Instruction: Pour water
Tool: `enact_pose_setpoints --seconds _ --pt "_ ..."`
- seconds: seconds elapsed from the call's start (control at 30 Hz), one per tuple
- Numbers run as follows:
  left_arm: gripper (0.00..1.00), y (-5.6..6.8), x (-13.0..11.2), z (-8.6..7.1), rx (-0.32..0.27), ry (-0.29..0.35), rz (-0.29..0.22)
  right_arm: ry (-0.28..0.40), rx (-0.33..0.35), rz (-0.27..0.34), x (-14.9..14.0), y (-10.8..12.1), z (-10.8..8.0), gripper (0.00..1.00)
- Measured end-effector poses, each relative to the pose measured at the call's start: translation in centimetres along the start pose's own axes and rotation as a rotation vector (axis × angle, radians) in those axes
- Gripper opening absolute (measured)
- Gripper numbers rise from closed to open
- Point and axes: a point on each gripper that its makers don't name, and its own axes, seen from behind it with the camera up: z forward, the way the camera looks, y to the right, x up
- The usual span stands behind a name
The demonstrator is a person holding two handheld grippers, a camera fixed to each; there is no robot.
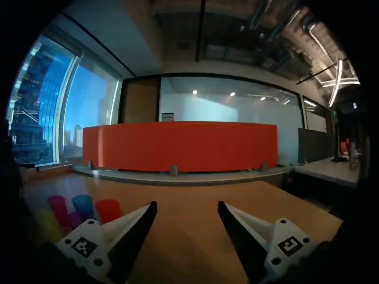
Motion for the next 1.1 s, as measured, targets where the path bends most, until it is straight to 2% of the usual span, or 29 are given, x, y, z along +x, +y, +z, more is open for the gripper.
enact_pose_setpoints --seconds 0.4,0.63,0.77,0.97,1.1 --pt "0.91 1.7 6.4 1.3 -0.079 -0.001 -0.015 -0.033 0.036 -0.013 6.5 -0.6 0.6 0.99" --pt "0.91 2.1 9.8 2.1 -0.111 -0.011 -0.022 -0.047 0.068 -0.009 9.9 -1.4 1.1 0.99" --pt "0.91 2.0 10.9 2.5 -0.131 -0.021 -0.033 -0.056 0.087 -0.003 11.4 -1.9 1.3 0.99" --pt "0.91 1.7 12.1 3.1 -0.145 -0.034 -0.022 -0.051 0.097 -0.014 13.4 -2.4 1.6 0.99" --pt "0.91 2.1 13.0 3.2 -0.169 -0.039 -0.023 -0.050 0.109 -0.010 13.7 -2.8 1.6 0.99"
